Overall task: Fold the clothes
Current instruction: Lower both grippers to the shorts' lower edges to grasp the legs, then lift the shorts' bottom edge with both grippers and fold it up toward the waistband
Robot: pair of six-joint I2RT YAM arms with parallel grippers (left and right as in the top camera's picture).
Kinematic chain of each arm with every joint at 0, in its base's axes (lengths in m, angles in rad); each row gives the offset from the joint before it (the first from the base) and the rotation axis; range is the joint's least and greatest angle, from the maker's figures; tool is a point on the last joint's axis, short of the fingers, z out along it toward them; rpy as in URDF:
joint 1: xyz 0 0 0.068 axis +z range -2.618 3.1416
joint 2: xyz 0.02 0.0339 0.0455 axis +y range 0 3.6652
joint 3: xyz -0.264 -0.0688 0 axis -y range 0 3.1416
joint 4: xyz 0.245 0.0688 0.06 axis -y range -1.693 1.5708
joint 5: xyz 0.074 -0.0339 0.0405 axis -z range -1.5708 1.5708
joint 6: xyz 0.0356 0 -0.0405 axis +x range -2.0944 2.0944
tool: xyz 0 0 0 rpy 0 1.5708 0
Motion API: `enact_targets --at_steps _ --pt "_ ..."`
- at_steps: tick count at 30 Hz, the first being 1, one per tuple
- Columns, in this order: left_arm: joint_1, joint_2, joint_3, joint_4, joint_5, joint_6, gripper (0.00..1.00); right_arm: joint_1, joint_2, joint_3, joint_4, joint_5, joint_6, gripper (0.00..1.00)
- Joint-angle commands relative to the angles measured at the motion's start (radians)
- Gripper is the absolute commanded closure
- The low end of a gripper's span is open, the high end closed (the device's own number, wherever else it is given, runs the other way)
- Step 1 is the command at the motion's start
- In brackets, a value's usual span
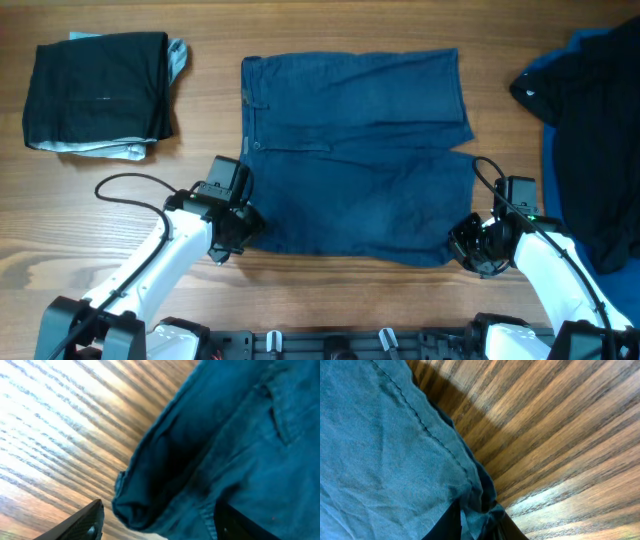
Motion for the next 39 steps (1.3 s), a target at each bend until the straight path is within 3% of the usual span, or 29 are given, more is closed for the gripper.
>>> enact_targets --at_steps 1,3,4,6,12,20,27,31,33,39 --pt "-0.003 0.004 -0.059 0.042 -0.024 -0.053 0.30 -0.002 0.008 -0.019 -0.002 -0.002 -0.021 0.80" --pt "-0.003 0.004 -0.061 0.045 -0.024 -0.053 0.44 -0.002 0.008 -0.019 -0.002 -0.002 -0.021 0.85" --pt "-0.003 0.004 -0.061 0.044 -0.024 -0.052 0.58 -0.002 0.009 -0.019 -0.002 -0.002 -0.021 0.92" --pt "-0.003 0.004 -0.061 0.044 -0.025 -0.051 0.96 -0.002 0.009 -0.019 -0.002 -0.024 -0.026 0.96" --pt "-0.003 -0.010 -0.022 0.008 -0.017 0.045 0.96 -0.002 0.009 0.055 -0.100 -0.025 -0.102 0.96" --pt "-0.003 -0.118 0.160 -0.199 -0.025 0.159 0.96 -0.002 0.009 0.281 -0.306 0.077 -0.179 0.96" --pt "-0.003 -0.145 0.367 -0.351 -0.044 0.160 0.96 -0.002 0.087 0.552 -0.448 0.082 -0.254 0.96" --pt "-0.003 -0.145 0.455 -0.326 -0.119 0.163 0.96 -0.002 0.278 0.717 -0.470 0.078 -0.282 0.96" --pt "-0.002 -0.144 0.461 -0.208 -0.130 0.163 0.96 -0.002 0.357 0.879 -0.467 0.079 -0.283 0.96" --pt "0.037 -0.087 0.460 0.029 -0.131 0.193 0.96 0.004 0.406 1.026 -0.378 0.083 -0.283 0.96"
